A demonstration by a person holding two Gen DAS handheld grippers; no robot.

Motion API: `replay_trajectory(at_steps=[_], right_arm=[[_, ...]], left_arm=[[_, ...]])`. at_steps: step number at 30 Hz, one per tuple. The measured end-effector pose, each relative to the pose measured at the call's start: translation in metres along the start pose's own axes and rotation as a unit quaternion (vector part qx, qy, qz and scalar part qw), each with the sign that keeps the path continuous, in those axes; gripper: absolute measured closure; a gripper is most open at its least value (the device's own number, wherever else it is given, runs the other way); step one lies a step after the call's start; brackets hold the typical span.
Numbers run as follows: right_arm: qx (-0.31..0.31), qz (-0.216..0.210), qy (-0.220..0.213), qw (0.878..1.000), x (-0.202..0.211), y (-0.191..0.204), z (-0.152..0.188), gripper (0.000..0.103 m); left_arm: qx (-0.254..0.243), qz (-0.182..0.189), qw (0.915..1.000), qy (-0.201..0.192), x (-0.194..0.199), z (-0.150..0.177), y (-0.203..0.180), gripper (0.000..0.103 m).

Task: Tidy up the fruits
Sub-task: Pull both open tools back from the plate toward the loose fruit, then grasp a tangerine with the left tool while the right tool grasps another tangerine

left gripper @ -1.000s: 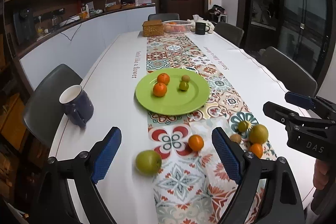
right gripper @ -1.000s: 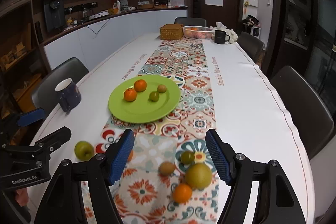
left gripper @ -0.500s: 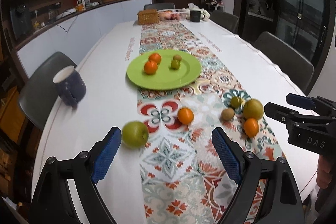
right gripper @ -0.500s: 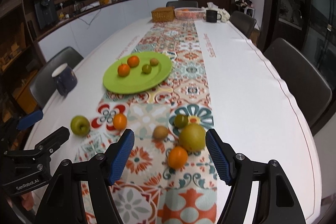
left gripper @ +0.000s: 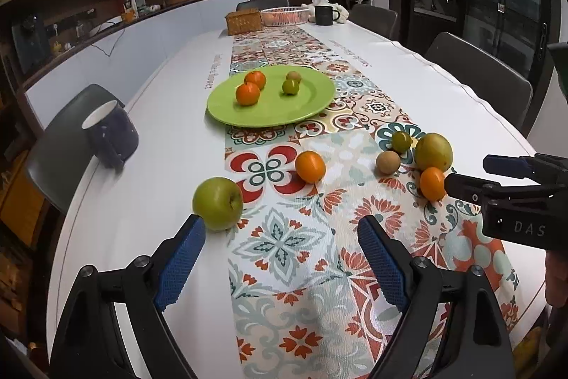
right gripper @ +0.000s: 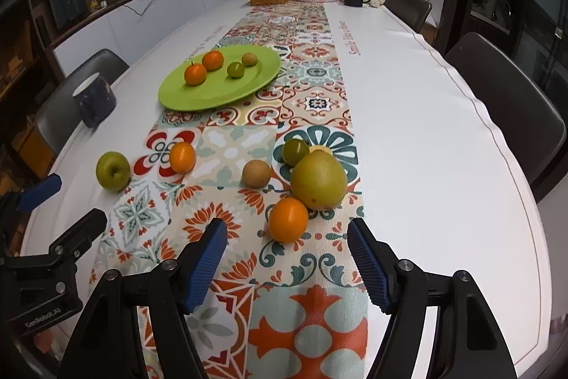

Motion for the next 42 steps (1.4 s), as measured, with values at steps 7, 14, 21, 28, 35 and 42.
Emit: replay_trajectory(at_steps=[7,14,21,28,35,42], right_arm=[[0.000,0.002,0.009,1.000,-0.012,-0.001,0.002,0.034],[0.001,0.012,0.023,1.000,-0.026,-0.004,0.002,0.041],[0.002,0.010,0.040,0.999,-0.039,-0.003,0.001,0.045],[-0.008,0.007,0.053,0.999,-0.048,-0.006,0.001,0.050],[-0.007,0.008,0.055,0.998,-0.052,-0.004,0.000,0.050],[-0.010,0.005,0.057,0.998,-0.056,-0.005,-0.001,0.058]], left_arm=[[-0.009,-0.002,0.9999,0.003,-0.015,-0.001,-0.004,0.015],[-0.016,-0.007,0.9998,0.004,-0.031,-0.009,-0.002,0.017],[-0.020,-0.004,0.9997,0.011,-0.051,-0.017,-0.006,0.019],[-0.018,0.000,0.9994,0.029,-0.074,-0.023,-0.010,0.023],[-0.021,0.011,0.9990,0.039,-0.092,-0.031,-0.016,0.029],[-0.018,0.037,0.9975,0.058,-0.107,-0.035,-0.026,0.037]])
Point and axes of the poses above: each gripper's, at about its wrist camera, not at the fingertips, and x roughly against the way its jaws point, y to its left, z to its underside, the point moved 4 cm from there along -x, roughly the way its jaws point, and after that the axes turned 8 degrees about -z, right-handed, at the moved point
